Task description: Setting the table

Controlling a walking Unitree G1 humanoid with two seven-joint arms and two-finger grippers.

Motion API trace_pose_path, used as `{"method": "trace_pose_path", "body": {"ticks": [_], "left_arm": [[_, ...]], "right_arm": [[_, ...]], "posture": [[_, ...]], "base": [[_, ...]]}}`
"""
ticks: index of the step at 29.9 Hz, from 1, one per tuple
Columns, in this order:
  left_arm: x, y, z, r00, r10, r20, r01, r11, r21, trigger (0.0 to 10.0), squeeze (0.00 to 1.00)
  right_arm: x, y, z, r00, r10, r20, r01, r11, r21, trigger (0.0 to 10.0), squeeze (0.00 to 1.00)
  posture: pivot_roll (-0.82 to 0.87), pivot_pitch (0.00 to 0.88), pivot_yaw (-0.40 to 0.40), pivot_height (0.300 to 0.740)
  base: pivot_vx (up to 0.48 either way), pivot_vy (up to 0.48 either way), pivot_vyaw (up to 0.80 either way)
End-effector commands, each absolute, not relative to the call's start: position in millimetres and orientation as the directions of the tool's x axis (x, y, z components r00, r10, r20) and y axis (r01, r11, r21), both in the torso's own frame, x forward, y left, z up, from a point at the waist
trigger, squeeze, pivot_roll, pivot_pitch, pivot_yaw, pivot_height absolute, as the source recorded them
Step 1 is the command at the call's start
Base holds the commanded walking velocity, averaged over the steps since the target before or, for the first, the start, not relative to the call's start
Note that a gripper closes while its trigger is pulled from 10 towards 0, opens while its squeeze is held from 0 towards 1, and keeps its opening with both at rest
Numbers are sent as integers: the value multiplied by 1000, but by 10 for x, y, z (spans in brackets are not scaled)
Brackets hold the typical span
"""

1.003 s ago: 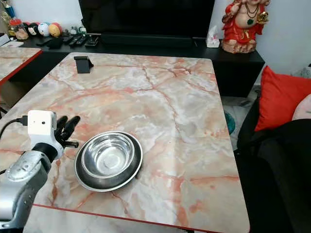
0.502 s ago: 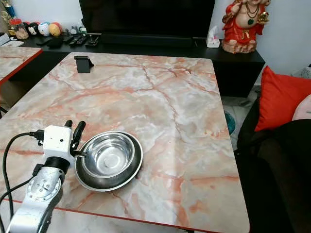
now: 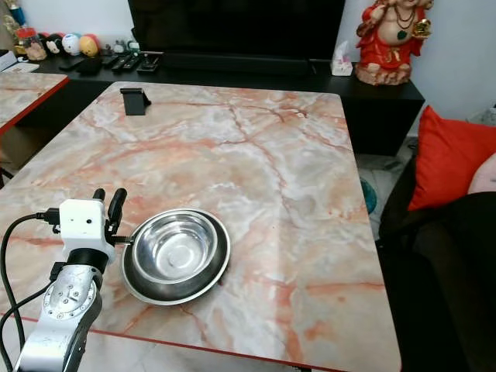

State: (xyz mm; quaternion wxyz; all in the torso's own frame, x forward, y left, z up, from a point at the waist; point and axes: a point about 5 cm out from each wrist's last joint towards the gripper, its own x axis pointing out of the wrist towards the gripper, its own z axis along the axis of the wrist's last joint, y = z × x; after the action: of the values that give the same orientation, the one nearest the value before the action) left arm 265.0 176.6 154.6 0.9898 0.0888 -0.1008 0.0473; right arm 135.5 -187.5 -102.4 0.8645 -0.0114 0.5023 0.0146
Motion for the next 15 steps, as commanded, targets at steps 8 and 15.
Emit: {"method": "trace_pose_path", "body": {"ticks": [8,15], "left_arm": [[2678,1798,1578,970,93,225,-131,978,160,10000,0],[2671,1824,1583,968,104,229,-142,977,157,10000,0]], "right_arm": [[1335,-1831,-1034,495,25,-868,-43,999,4,10000,0],[1344,-1837,-1030,497,23,-868,-41,999,3,10000,0]], "posture": [[9,0,5,740],[15,0,-2,740]], "base": [[0,412,0],[0,454,0]]}}
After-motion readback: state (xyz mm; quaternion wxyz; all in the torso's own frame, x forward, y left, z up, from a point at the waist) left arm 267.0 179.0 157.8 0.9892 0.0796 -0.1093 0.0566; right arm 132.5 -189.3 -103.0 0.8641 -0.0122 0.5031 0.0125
